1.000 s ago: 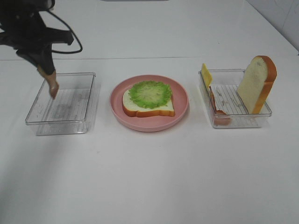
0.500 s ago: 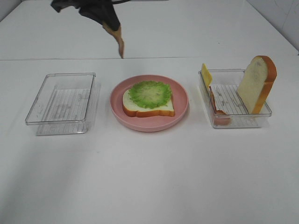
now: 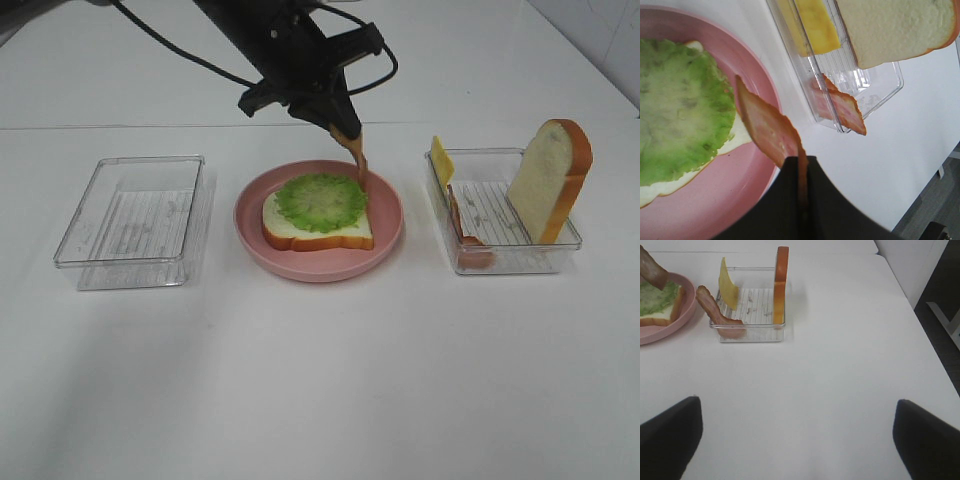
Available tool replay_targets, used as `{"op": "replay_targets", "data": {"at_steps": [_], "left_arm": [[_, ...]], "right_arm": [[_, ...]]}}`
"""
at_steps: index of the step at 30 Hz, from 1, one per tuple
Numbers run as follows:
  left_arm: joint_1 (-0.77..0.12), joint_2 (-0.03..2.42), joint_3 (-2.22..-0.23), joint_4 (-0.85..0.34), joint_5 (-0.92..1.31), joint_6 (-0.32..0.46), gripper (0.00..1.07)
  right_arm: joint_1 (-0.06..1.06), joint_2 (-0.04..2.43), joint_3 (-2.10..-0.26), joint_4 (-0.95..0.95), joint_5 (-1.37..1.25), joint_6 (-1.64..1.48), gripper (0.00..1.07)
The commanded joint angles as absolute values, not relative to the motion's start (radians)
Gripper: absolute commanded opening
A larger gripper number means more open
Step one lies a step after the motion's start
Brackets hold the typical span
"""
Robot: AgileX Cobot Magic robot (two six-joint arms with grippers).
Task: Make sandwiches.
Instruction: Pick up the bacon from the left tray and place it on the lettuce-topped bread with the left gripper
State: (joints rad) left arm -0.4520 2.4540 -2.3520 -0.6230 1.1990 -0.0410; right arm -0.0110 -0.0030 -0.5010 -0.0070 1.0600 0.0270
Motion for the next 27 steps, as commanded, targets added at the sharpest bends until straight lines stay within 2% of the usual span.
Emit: {"op": "replay_targets", "data": {"at_steps": [1, 3, 12, 21, 27], "left_arm": [[-0.464, 2.489, -2.375, -0.659, 1.175, -0.046, 0.00], [-0.469, 2.527, -2.392, -0.694, 1.155, -0.038, 0.00], [-0.469, 2.581, -2.393, -0.686, 1.165, -0.020, 0.00], [-0.449, 2.579, -2.393, -0.547, 1.189, -0.012, 0.00], [-0.449, 2.578, -2.393, -0.479, 1.194, 0.038, 0.00]], "right_arm": [[-0.017, -0.016, -0.498, -0.008, 1.054, 0.033, 0.97], [-0.017, -0.016, -0.498, -0.008, 1.054, 0.033, 0.97], [-0.017, -0.016, -0.498, -0.008, 1.054, 0.033, 0.97], [-0.017, -0.016, -0.498, -0.008, 1.054, 0.033, 0.97], [-0.017, -0.016, -0.498, -0.008, 1.054, 0.033, 0.97]]}}
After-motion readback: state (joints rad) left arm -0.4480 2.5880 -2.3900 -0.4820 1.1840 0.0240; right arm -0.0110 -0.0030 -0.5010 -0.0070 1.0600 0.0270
